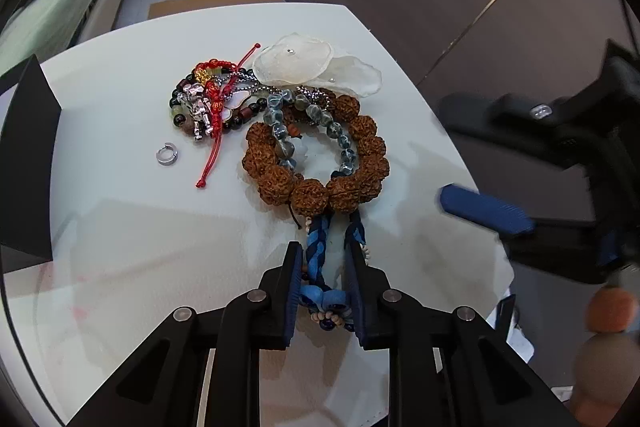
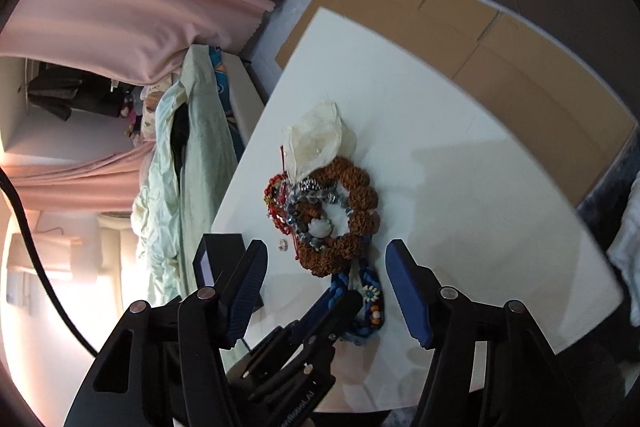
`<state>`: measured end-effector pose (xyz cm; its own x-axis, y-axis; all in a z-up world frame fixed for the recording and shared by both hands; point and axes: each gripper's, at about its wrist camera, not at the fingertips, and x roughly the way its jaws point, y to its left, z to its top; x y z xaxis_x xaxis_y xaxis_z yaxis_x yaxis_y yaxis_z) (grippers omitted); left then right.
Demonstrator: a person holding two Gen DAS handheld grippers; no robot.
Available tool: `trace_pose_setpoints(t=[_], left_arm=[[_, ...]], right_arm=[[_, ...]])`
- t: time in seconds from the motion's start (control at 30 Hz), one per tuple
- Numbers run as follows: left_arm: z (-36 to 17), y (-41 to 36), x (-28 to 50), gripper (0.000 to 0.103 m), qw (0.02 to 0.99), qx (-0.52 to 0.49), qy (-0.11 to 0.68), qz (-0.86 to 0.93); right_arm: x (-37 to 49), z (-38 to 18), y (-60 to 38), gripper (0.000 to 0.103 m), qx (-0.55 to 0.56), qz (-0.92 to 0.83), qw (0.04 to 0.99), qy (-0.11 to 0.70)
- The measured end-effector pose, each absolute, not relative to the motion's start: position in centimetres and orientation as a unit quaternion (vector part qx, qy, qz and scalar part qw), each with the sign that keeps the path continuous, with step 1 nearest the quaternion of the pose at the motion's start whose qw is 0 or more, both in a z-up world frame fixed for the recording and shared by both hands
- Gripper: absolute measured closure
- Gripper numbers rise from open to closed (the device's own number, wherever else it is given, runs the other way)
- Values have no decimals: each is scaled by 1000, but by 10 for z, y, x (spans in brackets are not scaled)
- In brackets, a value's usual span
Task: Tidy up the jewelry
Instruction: 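Lower the left tool and grasp the blue braided cord of the brown bead bracelet, then lift the brown bead bracelet with the left tool and carry it over the black box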
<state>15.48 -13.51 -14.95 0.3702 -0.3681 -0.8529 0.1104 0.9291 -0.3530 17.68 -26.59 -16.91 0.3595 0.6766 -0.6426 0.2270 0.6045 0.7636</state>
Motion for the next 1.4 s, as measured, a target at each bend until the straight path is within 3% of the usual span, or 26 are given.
trace_pose_setpoints(t=[0.1, 0.63, 0.7, 0.83, 1.4], left_arm=[[-143, -125, 154, 81, 821, -130, 538, -143], [-104, -73, 138, 81, 839, -173, 498, -135], [-98, -66, 136, 81, 843, -178, 491, -130], [-87, -49, 126, 81, 850, -192, 476, -117], [-51, 9, 86, 81, 875, -223, 421, -79]], right_arm=[[180, -181, -257, 52, 427, 161, 693, 558], [189, -195, -230, 61, 396, 113, 706, 576], [189, -200, -233, 78, 398, 107, 704, 578], [183, -203, -243, 83, 423, 111, 696, 569], [143, -135, -223, 83, 406, 257, 748, 458]])
